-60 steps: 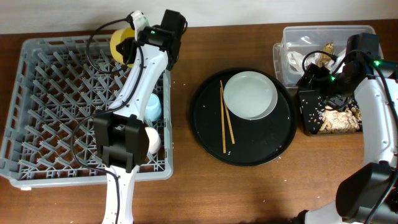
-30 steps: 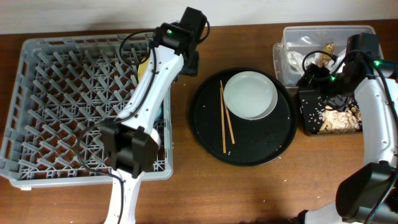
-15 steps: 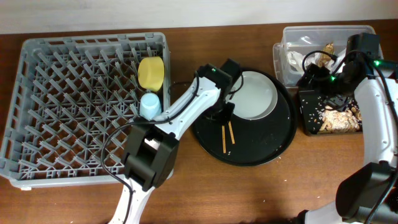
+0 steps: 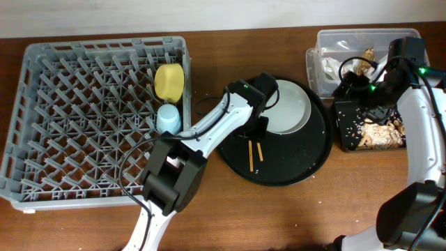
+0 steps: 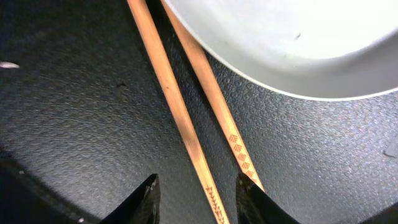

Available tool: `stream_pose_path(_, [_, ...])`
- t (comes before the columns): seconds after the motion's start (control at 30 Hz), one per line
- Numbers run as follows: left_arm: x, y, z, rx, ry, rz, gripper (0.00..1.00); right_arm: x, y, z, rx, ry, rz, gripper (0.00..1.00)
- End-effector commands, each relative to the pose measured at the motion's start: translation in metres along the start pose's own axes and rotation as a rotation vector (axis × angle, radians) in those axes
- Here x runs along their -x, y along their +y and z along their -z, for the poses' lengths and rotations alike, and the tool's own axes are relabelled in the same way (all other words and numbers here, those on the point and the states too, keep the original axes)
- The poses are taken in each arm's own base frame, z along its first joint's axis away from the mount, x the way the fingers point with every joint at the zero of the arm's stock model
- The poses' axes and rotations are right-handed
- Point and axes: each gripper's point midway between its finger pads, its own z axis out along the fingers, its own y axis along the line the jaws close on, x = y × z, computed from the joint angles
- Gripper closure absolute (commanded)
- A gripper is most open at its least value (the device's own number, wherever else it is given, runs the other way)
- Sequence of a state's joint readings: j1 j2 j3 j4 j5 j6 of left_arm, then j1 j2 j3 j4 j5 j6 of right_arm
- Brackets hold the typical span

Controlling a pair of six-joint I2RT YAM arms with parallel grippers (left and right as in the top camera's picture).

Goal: Sort waste into correct bins and load items into the dishwasher rack
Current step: 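Grasp a chopstick with the left gripper and stand it in the rack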

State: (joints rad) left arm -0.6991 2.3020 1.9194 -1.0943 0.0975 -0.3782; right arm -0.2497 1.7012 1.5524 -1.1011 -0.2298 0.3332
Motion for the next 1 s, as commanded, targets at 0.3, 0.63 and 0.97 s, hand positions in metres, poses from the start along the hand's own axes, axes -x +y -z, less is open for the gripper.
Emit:
stream_pose_path(0.3, [-0.006,0.003,-0.040,-0.045,0.114,0.057,0.99,0.004,0.003,0.003,0.009,-0.009,0.007,0.02])
stream_pose_path(0.63, [0.067,0.109,0.152,0.013,-0.163,0.142,1.00,0.004,0.003,0.003,0.009,-0.009,0.007,0.01])
stream_pose_path(0.97, [0.025,0.313,0.211,0.136,-0.193,0.219,1.00,0.004,0.003,0.003,0.009,-0.009,0.007,0.02])
